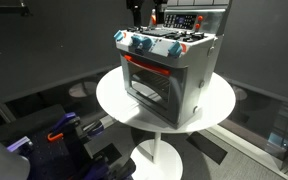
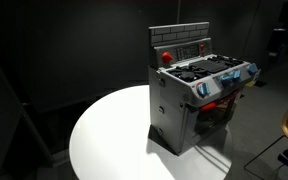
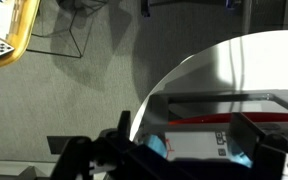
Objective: Press the top right orange button on the stove
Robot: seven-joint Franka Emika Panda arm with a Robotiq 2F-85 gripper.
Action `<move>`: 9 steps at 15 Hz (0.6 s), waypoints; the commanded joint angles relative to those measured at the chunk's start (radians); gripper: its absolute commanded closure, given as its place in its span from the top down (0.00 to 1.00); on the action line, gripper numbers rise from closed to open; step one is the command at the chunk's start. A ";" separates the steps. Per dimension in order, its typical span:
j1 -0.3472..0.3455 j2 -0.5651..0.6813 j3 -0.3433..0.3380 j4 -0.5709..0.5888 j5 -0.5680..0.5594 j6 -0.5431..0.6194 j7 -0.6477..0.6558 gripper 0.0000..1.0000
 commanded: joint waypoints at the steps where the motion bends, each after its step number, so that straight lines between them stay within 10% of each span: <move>1: 0.022 0.027 -0.010 0.037 0.024 0.084 0.002 1.00; 9: 0.022 0.105 -0.007 0.076 0.024 0.337 0.023 1.00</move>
